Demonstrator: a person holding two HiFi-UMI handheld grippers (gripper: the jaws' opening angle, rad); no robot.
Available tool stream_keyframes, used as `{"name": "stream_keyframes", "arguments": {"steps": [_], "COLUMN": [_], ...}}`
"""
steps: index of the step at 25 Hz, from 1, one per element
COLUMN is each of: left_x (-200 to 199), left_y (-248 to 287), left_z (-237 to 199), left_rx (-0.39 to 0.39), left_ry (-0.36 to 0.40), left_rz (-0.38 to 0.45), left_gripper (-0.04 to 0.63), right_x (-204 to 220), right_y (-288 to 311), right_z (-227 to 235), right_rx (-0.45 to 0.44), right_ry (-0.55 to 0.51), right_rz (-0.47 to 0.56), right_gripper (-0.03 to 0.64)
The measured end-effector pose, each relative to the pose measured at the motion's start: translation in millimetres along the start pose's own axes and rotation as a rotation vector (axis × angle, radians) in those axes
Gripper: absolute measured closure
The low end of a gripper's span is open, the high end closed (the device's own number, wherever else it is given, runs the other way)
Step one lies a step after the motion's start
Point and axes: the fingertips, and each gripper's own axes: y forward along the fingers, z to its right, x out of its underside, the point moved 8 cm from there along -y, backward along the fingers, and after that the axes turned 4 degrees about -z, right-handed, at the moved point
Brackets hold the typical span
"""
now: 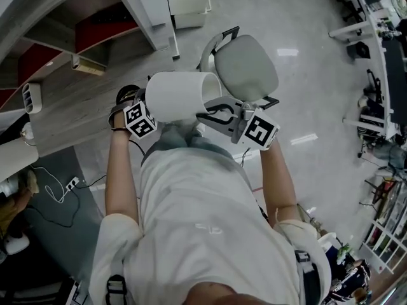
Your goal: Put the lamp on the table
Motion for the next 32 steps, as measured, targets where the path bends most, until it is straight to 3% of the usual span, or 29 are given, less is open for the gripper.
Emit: {"name": "stream_keyframes", "arguments": {"steps": [20,32], "left_x": [-44,-66], "left_y": [70,91], "left_z": [-73,-100], "left_rx": [0.124,0.154], "left_ry": [0.089,0.086], "left_rz": [0.196,0.284], "left_gripper": [0.486,0.485], "right_x": [-16,-27], "right_y": [14,17], "right_z": [71,102], "right_rx": [0.165,0.192], "right_ry": [0.079,0.089], "right_rz": [-0.208,-0.302], "right_gripper": [0.558,0.558]}}
